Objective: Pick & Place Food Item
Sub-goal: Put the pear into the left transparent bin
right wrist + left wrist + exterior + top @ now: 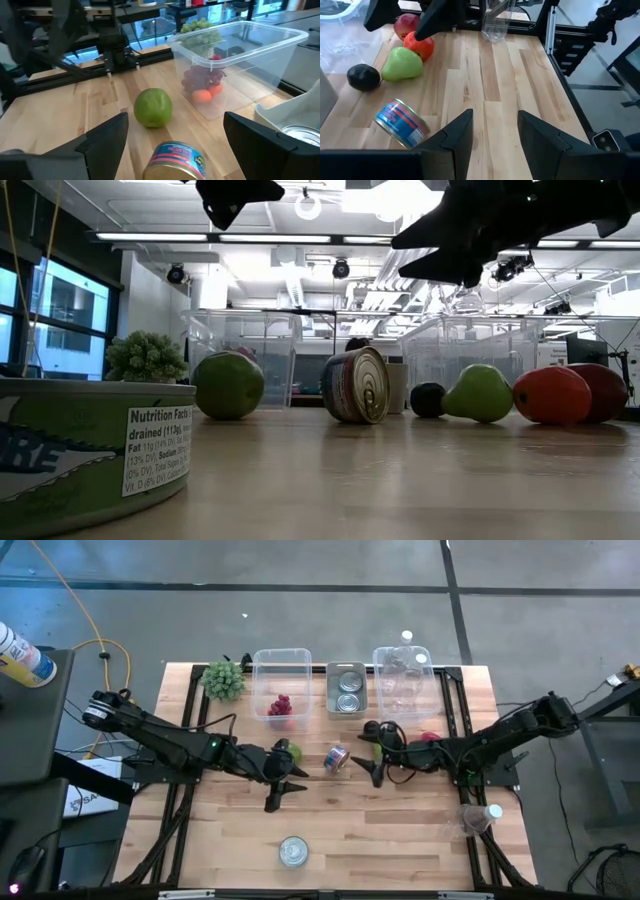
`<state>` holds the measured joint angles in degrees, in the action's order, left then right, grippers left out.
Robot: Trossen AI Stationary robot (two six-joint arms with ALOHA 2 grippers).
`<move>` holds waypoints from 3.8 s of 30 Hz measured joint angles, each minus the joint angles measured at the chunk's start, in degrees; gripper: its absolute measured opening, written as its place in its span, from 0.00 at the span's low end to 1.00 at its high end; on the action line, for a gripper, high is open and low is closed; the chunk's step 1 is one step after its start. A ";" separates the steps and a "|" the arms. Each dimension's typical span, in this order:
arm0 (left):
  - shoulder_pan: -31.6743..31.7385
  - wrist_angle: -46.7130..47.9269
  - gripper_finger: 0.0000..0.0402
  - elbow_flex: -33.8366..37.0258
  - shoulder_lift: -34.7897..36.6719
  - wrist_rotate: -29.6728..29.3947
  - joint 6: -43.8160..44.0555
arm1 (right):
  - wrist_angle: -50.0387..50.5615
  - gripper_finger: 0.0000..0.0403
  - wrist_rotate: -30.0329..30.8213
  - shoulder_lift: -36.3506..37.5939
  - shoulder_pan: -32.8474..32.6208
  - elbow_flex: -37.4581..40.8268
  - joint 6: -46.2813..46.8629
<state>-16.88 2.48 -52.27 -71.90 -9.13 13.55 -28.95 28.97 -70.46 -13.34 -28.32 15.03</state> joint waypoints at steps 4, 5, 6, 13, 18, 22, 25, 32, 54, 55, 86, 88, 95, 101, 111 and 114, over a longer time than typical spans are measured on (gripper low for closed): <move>0.00 0.00 0.37 0.00 0.00 0.00 -0.01 | -0.03 0.79 -0.88 0.00 -0.44 0.00 0.17; 0.00 0.00 0.37 0.00 0.00 0.00 -0.01 | -0.02 0.79 -0.88 0.00 -0.60 0.00 0.20; 0.00 0.01 0.37 0.00 0.00 0.01 -0.01 | -0.03 0.79 -0.94 0.00 -0.83 0.00 0.42; 0.00 0.00 0.37 0.00 0.00 0.04 -0.01 | -0.46 0.79 -7.92 0.00 -1.01 0.00 1.88; 0.00 0.02 0.37 0.00 0.00 0.04 -0.03 | -0.44 0.79 -18.21 0.00 -1.01 0.00 5.72; 0.00 0.02 0.37 -0.01 0.00 0.07 -0.03 | 0.28 0.79 -25.05 0.00 -1.29 0.00 7.91; 0.00 0.02 0.37 -0.02 0.00 0.07 -0.06 | 3.34 0.79 -23.09 0.00 -2.20 -0.01 8.34; 0.00 0.02 0.37 -0.02 0.00 0.09 -0.06 | 13.91 0.79 -20.75 0.04 -2.64 -0.02 11.96; 0.55 -8.25 0.37 -0.11 0.02 0.09 -15.07 | 49.79 0.67 -2.08 1.84 -0.32 -4.00 15.21; 0.55 -8.57 0.37 -0.11 0.02 0.09 -15.26 | 49.63 0.67 -2.00 1.88 0.16 -4.00 15.28; 0.46 -7.17 0.37 -0.04 0.02 0.10 -9.13 | 49.55 0.67 -1.49 -6.67 9.38 -3.78 9.99; 0.46 -7.02 0.37 -0.04 0.02 0.11 -9.10 | 50.27 0.67 -2.05 -6.67 9.76 -3.80 10.04; 0.46 -6.34 0.37 -0.04 0.02 0.11 -8.71 | 51.94 0.67 -5.27 -6.62 11.87 -3.96 13.42; -0.17 -6.08 0.37 -0.02 0.02 0.15 -8.79 | 52.04 0.67 -5.50 -6.67 11.89 -3.76 18.22; -0.27 -6.10 0.37 -0.02 0.02 0.13 -8.83 | 52.61 0.67 -15.19 -7.06 11.80 -3.33 18.67; -0.28 -6.10 0.37 -0.02 0.02 0.13 -8.81 | 53.24 0.67 -19.40 -7.22 11.65 -3.18 18.11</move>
<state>-17.17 -3.62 -52.29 -71.88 -8.99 4.74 24.29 9.57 -77.68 -1.69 -31.50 33.14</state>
